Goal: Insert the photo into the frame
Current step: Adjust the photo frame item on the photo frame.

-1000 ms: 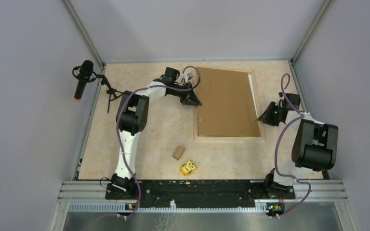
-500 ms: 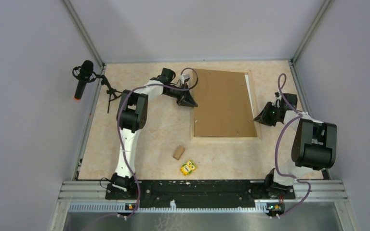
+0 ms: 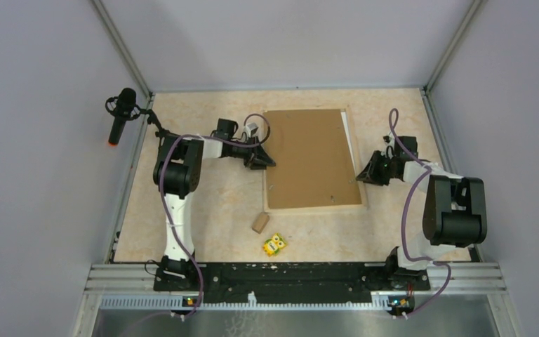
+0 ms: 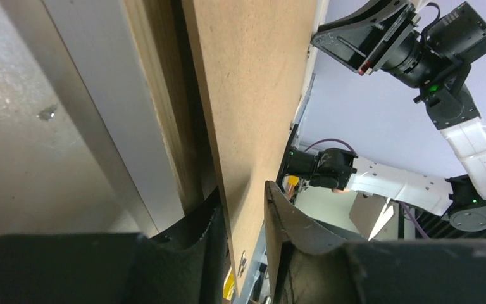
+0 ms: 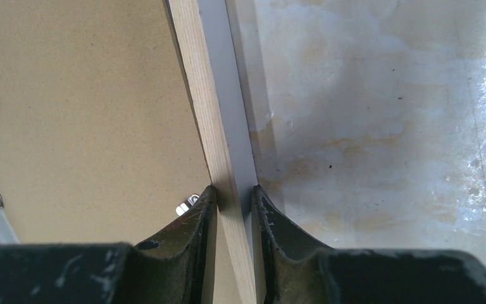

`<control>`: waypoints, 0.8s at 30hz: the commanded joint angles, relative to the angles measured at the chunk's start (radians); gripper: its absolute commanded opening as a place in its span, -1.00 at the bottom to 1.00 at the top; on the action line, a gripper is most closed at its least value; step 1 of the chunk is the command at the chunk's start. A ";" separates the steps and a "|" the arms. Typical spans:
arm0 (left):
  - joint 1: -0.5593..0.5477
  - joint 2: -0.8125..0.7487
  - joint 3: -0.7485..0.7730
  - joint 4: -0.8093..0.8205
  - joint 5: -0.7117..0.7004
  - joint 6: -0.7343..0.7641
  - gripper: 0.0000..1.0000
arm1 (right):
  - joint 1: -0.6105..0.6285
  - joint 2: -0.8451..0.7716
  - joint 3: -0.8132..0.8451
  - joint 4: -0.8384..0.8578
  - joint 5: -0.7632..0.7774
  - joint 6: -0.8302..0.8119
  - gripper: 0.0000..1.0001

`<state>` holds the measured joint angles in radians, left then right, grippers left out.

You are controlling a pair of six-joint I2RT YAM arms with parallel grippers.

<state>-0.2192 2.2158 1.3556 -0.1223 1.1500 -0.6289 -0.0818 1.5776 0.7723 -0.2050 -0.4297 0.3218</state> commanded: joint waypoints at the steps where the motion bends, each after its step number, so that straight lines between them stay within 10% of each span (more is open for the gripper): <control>1: -0.020 -0.093 -0.098 0.399 -0.004 -0.221 -0.35 | 0.011 -0.019 0.033 0.021 -0.082 0.038 -0.79; 6: -0.027 -0.103 -0.167 0.525 -0.045 -0.295 -0.31 | 0.011 -0.002 0.037 0.020 -0.063 0.027 -0.78; 10: -0.032 -0.097 -0.167 0.564 -0.028 -0.324 -0.83 | 0.011 0.015 0.053 0.018 -0.035 0.025 -0.62; 16: -0.022 -0.101 -0.079 0.224 -0.030 -0.114 -1.00 | 0.011 0.019 0.089 0.033 0.022 0.050 -0.23; 24: -0.003 -0.099 -0.033 0.041 0.021 0.017 -1.00 | 0.011 0.138 0.198 0.071 0.060 0.058 -0.21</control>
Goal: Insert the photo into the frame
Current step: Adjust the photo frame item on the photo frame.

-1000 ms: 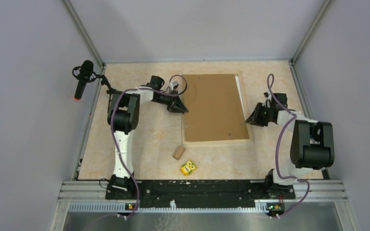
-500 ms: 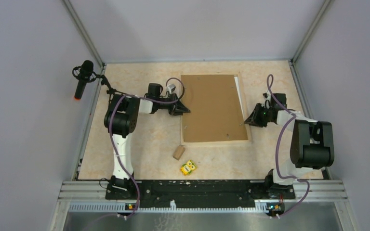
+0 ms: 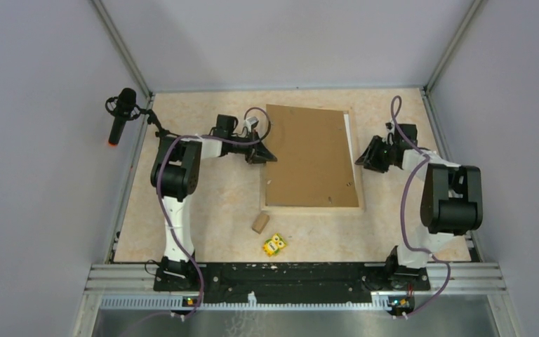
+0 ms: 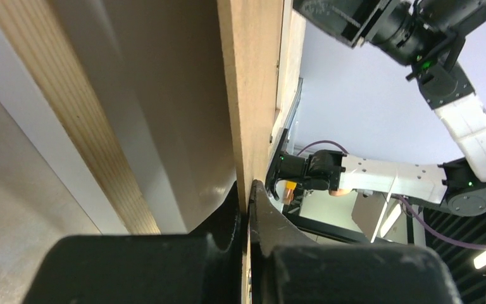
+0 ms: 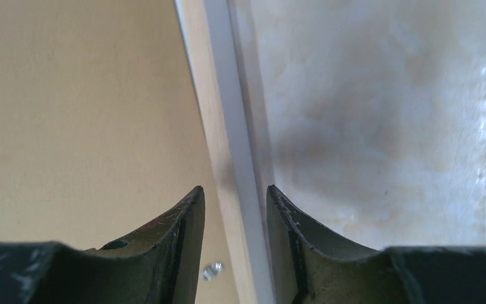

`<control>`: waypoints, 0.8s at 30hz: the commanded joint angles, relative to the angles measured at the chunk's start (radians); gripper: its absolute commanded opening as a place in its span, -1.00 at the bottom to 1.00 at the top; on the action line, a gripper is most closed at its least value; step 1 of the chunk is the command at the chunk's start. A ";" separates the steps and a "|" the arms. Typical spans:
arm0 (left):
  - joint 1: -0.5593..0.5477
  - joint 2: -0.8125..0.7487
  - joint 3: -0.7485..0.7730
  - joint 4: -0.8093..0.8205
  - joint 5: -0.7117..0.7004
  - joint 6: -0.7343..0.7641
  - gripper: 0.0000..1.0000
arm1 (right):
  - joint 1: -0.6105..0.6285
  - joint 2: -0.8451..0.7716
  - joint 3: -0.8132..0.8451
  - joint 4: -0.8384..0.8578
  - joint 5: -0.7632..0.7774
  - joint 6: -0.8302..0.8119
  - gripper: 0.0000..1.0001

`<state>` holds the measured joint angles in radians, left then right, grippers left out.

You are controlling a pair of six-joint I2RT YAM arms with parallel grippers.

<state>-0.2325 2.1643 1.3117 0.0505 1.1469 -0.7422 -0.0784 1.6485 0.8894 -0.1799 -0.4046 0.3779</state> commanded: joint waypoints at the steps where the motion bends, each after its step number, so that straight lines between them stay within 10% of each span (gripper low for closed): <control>1: 0.018 -0.056 0.010 -0.140 0.031 0.136 -1.00 | 0.008 0.085 0.092 0.049 0.032 -0.003 -0.21; 16: -0.003 -0.097 0.032 -0.068 0.017 0.029 -1.00 | 0.065 0.195 0.187 0.042 0.118 -0.035 -0.13; 24: 0.002 -0.074 0.100 -0.169 0.027 0.089 -1.00 | 0.068 0.217 0.215 -0.002 0.238 -0.108 -0.82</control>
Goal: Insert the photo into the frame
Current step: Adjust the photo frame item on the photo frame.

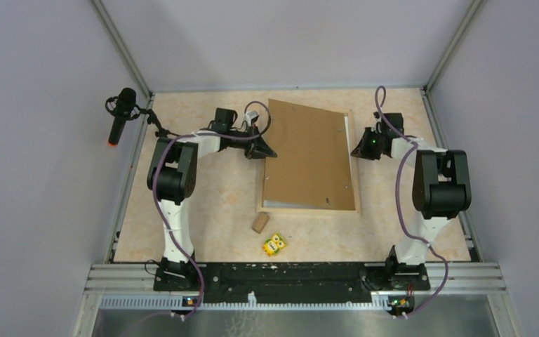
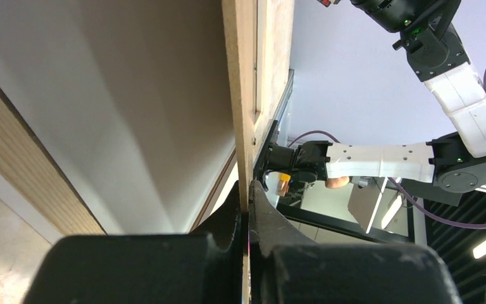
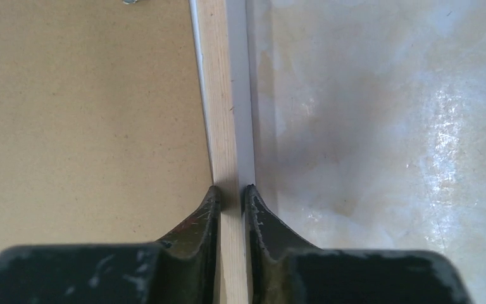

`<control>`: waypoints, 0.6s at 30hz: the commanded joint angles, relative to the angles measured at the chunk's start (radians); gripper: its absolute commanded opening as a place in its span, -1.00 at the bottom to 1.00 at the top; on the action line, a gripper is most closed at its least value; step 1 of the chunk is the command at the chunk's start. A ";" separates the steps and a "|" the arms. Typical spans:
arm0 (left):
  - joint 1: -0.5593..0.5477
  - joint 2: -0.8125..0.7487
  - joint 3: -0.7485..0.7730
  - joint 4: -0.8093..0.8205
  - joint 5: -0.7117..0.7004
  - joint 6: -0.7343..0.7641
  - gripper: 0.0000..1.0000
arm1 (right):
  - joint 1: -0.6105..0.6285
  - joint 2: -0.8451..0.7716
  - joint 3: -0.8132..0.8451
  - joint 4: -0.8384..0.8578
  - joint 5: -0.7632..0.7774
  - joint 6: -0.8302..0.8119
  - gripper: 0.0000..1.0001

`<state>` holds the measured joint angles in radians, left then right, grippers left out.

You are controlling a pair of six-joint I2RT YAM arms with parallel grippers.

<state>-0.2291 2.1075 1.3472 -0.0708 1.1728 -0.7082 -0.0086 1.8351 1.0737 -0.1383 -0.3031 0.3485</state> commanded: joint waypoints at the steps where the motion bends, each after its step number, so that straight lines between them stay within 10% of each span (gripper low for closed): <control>1: 0.004 -0.009 0.085 -0.086 0.004 0.080 -1.00 | -0.006 0.030 0.033 -0.045 0.133 -0.088 -0.90; 18: -0.018 0.103 0.189 -0.129 0.003 0.083 -1.00 | -0.012 0.094 0.069 -0.030 0.017 -0.132 -1.00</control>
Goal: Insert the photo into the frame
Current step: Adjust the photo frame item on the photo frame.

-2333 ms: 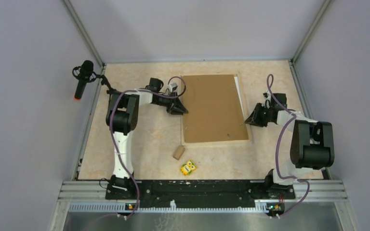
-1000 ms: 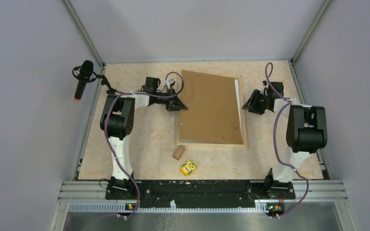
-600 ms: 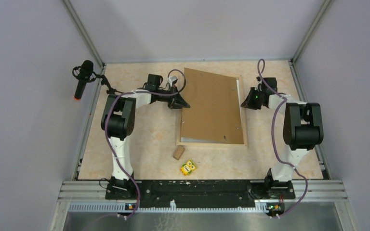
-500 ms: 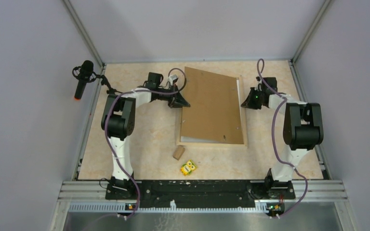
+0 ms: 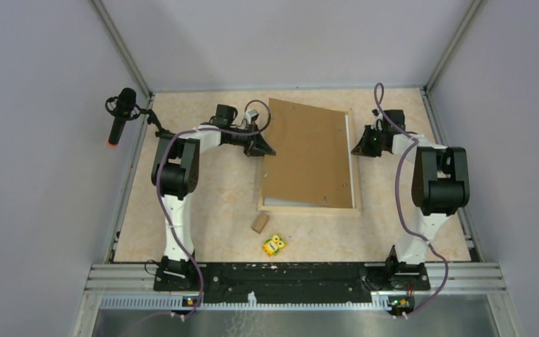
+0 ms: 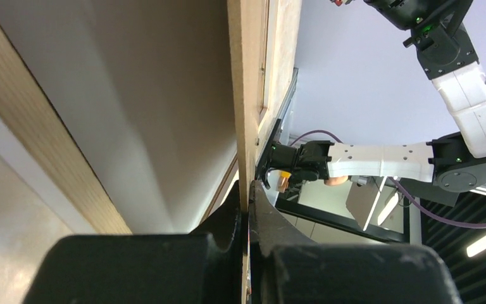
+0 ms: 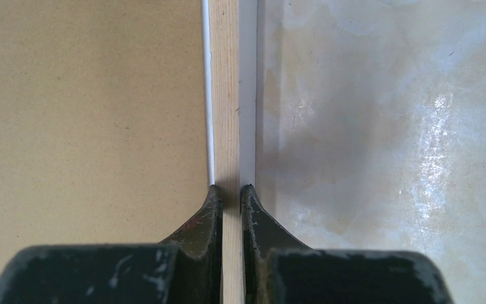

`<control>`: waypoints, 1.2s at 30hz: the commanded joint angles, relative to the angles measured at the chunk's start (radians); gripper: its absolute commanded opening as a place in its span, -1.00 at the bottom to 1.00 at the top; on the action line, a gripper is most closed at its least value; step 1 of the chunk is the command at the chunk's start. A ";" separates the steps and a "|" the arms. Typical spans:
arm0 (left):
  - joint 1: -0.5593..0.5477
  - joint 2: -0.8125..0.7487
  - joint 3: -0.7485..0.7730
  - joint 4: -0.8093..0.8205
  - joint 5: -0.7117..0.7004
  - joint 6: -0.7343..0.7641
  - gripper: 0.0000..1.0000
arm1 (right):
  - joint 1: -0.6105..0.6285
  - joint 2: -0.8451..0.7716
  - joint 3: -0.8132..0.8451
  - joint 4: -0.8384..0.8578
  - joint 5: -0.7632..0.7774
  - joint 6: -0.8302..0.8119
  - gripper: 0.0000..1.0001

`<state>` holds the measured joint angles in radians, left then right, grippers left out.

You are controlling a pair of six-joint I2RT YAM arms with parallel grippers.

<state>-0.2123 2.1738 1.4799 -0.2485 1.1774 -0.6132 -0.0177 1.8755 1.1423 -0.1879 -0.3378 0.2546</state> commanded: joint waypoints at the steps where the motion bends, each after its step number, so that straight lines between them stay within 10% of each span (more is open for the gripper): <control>1: -0.043 0.048 0.065 0.054 -0.009 -0.020 -1.00 | -0.003 0.054 0.000 0.020 0.048 -0.037 -1.00; 10: -0.079 0.088 0.136 -0.038 -0.148 0.017 -1.00 | -0.007 0.050 -0.008 0.030 0.036 -0.021 -1.00; 18: -0.089 0.003 0.159 -0.210 -0.413 0.143 0.05 | -0.027 0.023 -0.028 0.033 0.062 -0.022 -1.00; 29: -0.195 -0.111 0.297 -0.499 -0.812 0.266 0.51 | -0.025 -0.027 -0.018 -0.035 0.124 -0.014 -0.49; 36: -0.200 -0.178 0.212 -0.498 -0.769 0.278 0.59 | -0.022 -0.038 -0.018 -0.061 0.110 -0.005 -0.36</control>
<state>-0.4175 2.0735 1.7294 -0.7319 0.4229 -0.3622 -0.0357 1.8729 1.1389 -0.1688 -0.2813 0.2646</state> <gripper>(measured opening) 0.790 0.312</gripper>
